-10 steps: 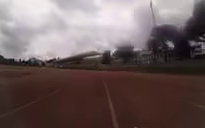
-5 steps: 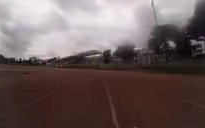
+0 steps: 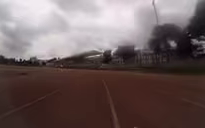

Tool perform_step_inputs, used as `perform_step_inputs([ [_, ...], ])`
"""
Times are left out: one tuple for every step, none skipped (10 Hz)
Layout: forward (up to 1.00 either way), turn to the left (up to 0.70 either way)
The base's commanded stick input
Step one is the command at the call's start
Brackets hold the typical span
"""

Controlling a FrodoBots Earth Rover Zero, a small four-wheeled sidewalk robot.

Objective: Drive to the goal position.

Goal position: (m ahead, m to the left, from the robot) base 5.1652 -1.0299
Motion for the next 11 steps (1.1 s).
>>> perform_step_inputs([
  [0.67, 0.0],
  [0.67, 0.0],
  [0.67, 0.0],
  [0.67, 0.0],
  [0.67, 0.0],
  [0.67, 0.0],
  [0.67, 0.0],
  [0.67, 0.0],
  [0.67, 0.0],
  [0.67, 0.0],
  [0.67, 0.0],
])
